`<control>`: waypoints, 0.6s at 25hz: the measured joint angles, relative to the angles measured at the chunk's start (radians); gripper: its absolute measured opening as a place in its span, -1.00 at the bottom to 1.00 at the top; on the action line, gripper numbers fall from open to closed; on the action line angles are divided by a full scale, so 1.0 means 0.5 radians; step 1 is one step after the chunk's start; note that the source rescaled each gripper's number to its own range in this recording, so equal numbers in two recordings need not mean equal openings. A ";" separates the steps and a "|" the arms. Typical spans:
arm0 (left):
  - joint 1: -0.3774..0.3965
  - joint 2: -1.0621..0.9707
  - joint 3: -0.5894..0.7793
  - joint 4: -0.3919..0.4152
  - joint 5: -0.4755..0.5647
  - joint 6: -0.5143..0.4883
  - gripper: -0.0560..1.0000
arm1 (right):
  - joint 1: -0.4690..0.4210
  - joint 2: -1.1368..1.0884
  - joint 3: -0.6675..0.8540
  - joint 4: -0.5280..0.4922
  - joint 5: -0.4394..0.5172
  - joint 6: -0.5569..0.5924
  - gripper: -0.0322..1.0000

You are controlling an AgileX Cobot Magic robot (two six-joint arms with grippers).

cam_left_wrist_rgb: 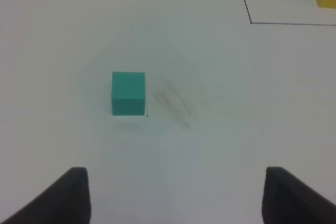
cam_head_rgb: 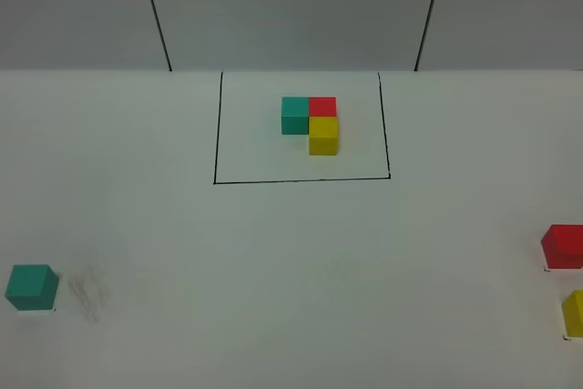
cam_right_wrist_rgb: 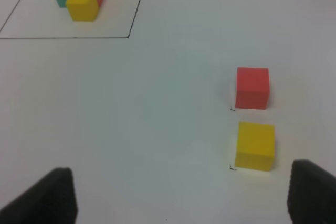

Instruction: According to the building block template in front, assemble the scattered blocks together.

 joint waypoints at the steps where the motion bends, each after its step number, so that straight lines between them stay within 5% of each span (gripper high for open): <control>1: 0.000 0.002 0.000 0.000 0.000 -0.014 0.00 | 0.000 0.000 0.000 0.000 0.000 0.000 0.31; 8: 0.000 0.414 -0.038 0.039 -0.106 -0.333 0.00 | 0.000 0.000 0.000 0.000 0.000 0.000 0.31; 15: 0.000 1.217 -0.335 0.044 -0.434 -0.246 0.00 | 0.000 0.000 0.000 0.000 0.000 0.000 0.31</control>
